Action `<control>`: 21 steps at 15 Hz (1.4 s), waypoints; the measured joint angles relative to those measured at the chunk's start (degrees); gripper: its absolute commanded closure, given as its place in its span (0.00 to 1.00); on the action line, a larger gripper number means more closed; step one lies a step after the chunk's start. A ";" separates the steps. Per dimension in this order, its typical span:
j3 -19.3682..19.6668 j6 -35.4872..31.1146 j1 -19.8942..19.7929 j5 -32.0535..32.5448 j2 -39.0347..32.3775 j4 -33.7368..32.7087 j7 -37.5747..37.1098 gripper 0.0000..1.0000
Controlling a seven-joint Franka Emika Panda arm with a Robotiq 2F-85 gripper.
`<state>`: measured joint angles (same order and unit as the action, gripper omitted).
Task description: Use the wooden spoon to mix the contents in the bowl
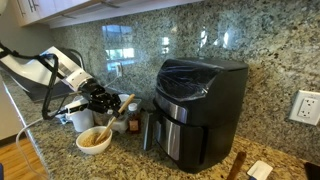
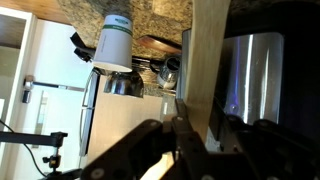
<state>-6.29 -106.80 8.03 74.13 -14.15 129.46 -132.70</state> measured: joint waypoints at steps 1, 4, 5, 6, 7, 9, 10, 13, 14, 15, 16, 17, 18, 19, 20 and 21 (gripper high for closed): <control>0.00 0.74 0.08 0.39 -0.13 0.00 0.00 0.93; -0.01 3.63 0.40 1.86 -0.42 0.02 0.25 0.93; -0.02 4.66 0.58 2.11 -0.47 0.05 0.82 0.93; -0.03 5.40 0.77 2.14 -0.49 0.11 1.24 0.93; -0.09 5.71 0.86 2.14 -0.50 0.17 2.09 0.93; -0.32 5.74 0.87 2.14 -0.57 0.24 4.10 0.93; -0.46 5.71 0.87 2.14 -0.65 0.24 5.07 0.93; -0.77 4.68 0.87 2.07 -0.93 0.24 7.29 0.93; -0.77 3.86 0.85 2.00 -1.02 0.23 7.64 0.93; -0.77 2.95 0.82 1.85 -1.12 0.21 7.65 0.93; -0.77 1.98 0.78 1.62 -1.18 0.18 7.65 0.93; -0.77 1.04 0.74 1.35 -1.19 0.14 7.65 0.93; -0.77 0.33 0.70 1.12 -1.18 0.02 7.61 0.93; -0.77 -0.14 0.65 0.97 -1.18 -0.14 7.50 0.93; -0.77 -0.40 0.61 0.90 -1.18 -0.33 7.33 0.93; -0.76 -0.49 0.56 0.88 -1.19 -0.56 6.99 0.93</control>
<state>-7.04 -107.29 8.59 75.01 -15.34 128.90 -125.71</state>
